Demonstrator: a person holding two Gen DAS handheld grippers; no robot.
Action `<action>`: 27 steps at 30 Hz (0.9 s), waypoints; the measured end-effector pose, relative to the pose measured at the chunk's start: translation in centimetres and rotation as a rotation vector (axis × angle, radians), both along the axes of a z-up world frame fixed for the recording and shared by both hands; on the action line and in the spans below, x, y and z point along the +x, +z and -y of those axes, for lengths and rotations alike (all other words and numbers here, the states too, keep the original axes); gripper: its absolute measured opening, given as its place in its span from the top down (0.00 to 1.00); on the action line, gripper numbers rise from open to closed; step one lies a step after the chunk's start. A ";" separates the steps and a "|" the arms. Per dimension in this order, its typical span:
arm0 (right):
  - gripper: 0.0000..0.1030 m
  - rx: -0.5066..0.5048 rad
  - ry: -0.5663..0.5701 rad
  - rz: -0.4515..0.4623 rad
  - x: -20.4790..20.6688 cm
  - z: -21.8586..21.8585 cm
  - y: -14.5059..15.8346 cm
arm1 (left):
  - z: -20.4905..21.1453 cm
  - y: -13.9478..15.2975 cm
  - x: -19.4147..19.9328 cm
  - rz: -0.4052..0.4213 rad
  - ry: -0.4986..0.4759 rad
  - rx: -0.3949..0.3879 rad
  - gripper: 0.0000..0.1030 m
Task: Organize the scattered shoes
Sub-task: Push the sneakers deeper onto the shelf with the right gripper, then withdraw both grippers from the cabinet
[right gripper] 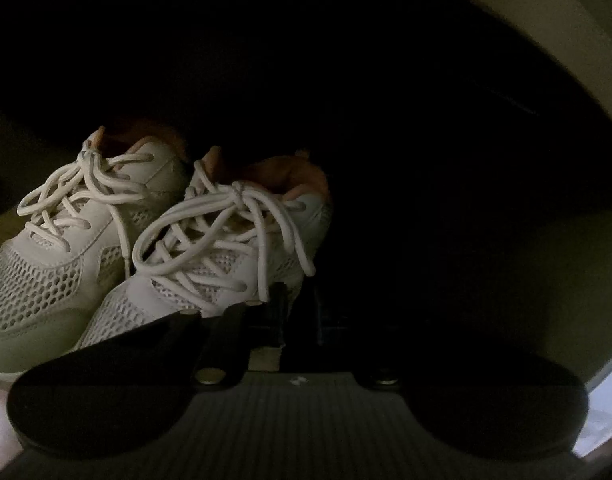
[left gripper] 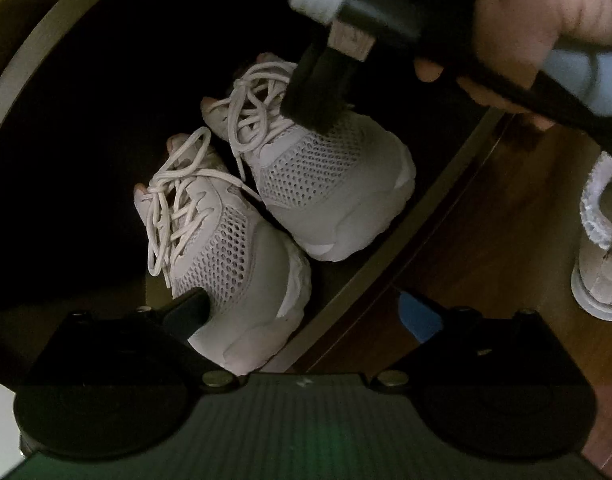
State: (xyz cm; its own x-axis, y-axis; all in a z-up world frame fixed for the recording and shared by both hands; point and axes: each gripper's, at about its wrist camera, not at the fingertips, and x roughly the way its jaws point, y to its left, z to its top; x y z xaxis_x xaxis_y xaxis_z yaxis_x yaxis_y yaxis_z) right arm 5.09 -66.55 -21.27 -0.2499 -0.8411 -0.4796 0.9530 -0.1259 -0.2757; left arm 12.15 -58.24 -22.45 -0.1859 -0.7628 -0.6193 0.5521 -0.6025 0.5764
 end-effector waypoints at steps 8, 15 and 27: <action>0.64 -0.030 0.101 0.165 -3.9 -7.3 2.8 | -3.3 2.7 2.1 -0.105 0.048 0.054 0.02; 0.72 0.130 0.205 0.290 -1.8 -8.8 1.9 | -2.7 -0.5 0.2 -0.031 0.018 0.136 0.02; 0.70 0.144 0.093 0.414 -5.0 -14.1 6.5 | -4.9 3.4 1.5 -0.225 0.268 0.211 0.02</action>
State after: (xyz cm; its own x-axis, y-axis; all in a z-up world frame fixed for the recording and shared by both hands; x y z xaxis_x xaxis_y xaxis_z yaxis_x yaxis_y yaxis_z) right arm 0.14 -52.44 -14.77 0.0616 -0.7681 -0.6373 0.9921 -0.0227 0.1233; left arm 13.69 -53.38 -19.01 -0.1463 -0.6636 -0.7337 0.8041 -0.5118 0.3025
